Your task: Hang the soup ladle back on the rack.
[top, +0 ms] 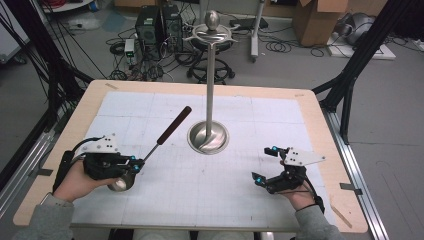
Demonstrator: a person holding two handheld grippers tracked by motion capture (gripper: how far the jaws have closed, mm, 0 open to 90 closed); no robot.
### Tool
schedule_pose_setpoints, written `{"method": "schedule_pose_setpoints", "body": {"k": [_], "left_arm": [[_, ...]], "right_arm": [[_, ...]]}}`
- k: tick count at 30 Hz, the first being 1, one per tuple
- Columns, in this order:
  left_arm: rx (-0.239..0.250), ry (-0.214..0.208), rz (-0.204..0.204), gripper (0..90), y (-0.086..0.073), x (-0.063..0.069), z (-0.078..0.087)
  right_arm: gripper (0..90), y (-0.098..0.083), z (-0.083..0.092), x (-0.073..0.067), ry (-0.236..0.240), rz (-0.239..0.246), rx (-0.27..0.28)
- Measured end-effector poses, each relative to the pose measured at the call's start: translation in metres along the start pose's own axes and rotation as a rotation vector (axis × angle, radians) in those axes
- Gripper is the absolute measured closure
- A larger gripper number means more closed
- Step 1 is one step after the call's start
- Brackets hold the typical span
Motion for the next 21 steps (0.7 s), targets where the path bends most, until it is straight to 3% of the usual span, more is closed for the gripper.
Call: {"method": "schedule_pose_setpoints", "body": {"k": [12, 21], "left_arm": [[0.084, 0.078, 0.021, 84.5, 0.008, -0.005, 0.000], [0.153, 0.167, 0.007, 84.5, 0.014, -0.008, 0.000]], "right_arm": [[1.8, 0.000, 0.000, 0.000, -0.001, 0.000, -0.001], [1.8, 0.000, 0.000, 0.000, -0.001, 0.000, 0.000]]}}
Point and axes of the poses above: each handheld gripper's, and its own axes: z roughly backward along the jaws, y roughly out of its top, x roughly to its right, the point moved 6 cm from there along -z, roughly forward along the jaws, and after that the axes turned 7 degrees about -y, right-handed, at the moved point
